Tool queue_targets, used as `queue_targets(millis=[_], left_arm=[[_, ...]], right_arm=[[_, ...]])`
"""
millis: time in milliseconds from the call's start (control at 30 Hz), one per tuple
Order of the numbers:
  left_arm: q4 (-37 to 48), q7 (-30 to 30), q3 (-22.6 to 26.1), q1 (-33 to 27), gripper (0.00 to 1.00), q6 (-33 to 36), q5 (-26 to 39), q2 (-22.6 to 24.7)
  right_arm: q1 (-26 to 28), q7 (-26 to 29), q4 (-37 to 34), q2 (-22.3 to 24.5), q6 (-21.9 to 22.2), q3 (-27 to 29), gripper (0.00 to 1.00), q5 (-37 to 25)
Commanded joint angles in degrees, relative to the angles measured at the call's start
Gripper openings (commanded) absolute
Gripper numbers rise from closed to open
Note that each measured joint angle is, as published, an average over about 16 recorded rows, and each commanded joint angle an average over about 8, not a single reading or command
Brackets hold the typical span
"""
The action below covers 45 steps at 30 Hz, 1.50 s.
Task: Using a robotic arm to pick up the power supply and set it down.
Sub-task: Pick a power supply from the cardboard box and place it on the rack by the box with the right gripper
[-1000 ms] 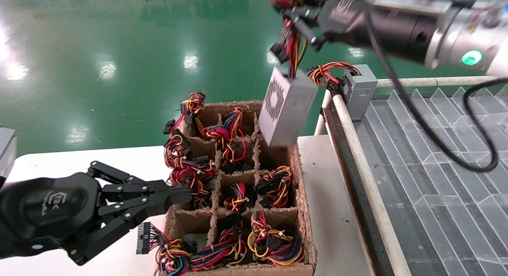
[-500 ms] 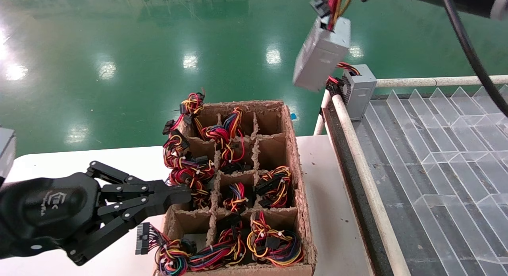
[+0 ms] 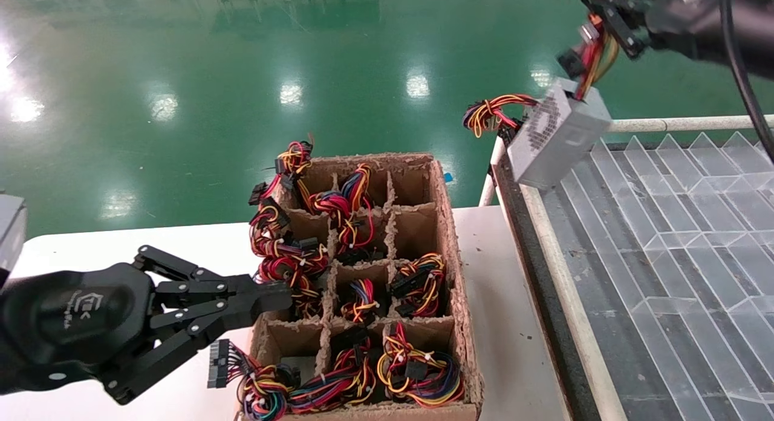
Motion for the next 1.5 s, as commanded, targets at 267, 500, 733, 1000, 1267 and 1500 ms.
queue_targets(millis=[267,500,733,1000,1267,1500], left_arm=[[0.0,0.0,0.0,0.0,0.00,0.0,0.0,0.0],[0.0,0.0,0.0,0.0,0.00,0.0,0.0,0.0],[0.0,0.0,0.0,0.0,0.00,0.0,0.0,0.0],[0.0,0.0,0.0,0.0,0.00,0.0,0.0,0.0],[0.0,0.0,0.0,0.0,0.00,0.0,0.0,0.0],[0.0,0.0,0.0,0.0,0.00,0.0,0.0,0.0]], right_arm=[[-2.2,2.0,-2.6,1.0,2.5,-0.2,0.00,-3.8],[-1.9,1.7,-4.1,-0.2,2.4,-0.8,0.00,-4.5],[-1.6,1.7,-4.7,-2.4,2.5,-1.7,0.00,-5.0],[-0.4,2.3,-6.7,-4.1,3.5,-2.5,0.00,-8.0],[-0.3,3.3,-7.6,-4.0,3.8,-2.6,0.00,-9.4],[-0.5,3.7,-8.0,-3.7,4.1,-2.4,0.00,-9.7]])
